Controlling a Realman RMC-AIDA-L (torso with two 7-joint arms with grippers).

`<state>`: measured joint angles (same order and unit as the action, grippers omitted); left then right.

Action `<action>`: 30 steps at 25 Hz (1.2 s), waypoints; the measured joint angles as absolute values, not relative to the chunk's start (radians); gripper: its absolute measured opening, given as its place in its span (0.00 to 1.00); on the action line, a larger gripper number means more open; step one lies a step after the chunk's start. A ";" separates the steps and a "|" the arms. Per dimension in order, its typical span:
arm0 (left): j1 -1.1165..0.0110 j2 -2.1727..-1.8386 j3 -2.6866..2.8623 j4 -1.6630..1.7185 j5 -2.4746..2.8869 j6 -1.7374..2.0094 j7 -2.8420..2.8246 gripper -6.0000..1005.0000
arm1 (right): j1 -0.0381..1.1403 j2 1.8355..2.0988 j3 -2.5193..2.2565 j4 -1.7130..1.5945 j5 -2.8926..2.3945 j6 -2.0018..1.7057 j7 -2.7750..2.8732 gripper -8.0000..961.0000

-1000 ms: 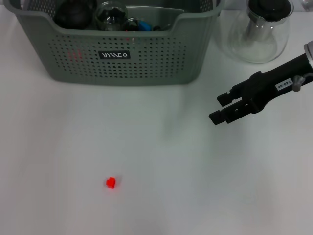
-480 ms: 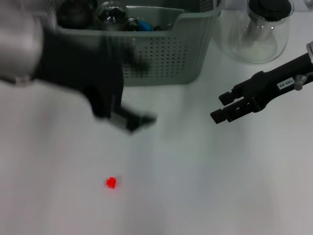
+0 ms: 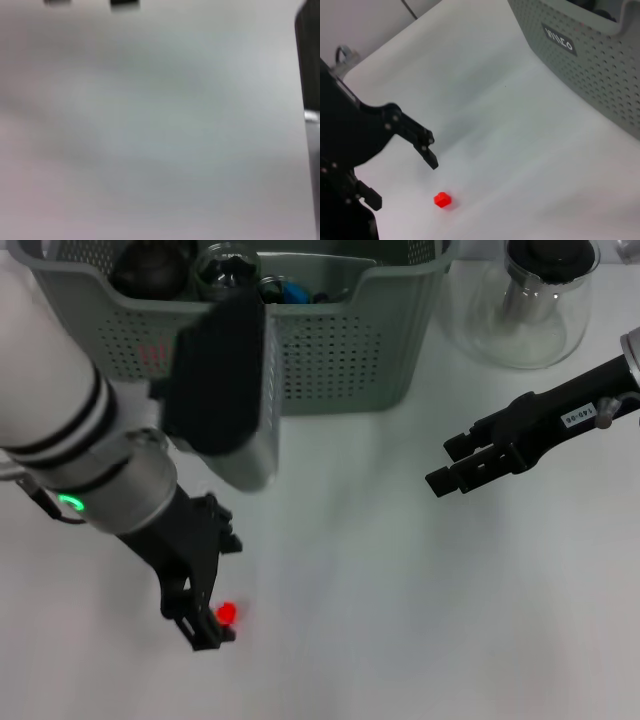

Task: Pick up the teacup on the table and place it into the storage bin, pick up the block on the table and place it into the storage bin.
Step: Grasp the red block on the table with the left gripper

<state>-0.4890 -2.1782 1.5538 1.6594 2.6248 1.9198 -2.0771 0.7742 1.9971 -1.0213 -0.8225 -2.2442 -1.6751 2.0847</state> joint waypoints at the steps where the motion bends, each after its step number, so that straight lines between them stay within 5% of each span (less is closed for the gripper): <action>1: -0.493 -2.178 1.570 1.646 2.633 1.913 -2.081 0.92 | 0.773 1.997 -1.021 -0.820 -2.244 -1.674 2.085 0.80; 27: -0.520 -2.178 1.786 1.416 2.742 1.671 -2.118 0.86 | 0.770 1.990 -1.022 -0.802 -2.244 -1.635 2.085 0.80; 30: -0.520 -2.178 1.788 1.407 2.740 1.666 -2.118 0.73 | 0.769 1.990 -1.022 -0.802 -2.244 -1.632 2.085 0.80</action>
<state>-0.5200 -2.1783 1.7885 1.4074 2.7397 1.6661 -2.1183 0.7694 1.9895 -1.0216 -0.8022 -2.2442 -1.6317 2.0847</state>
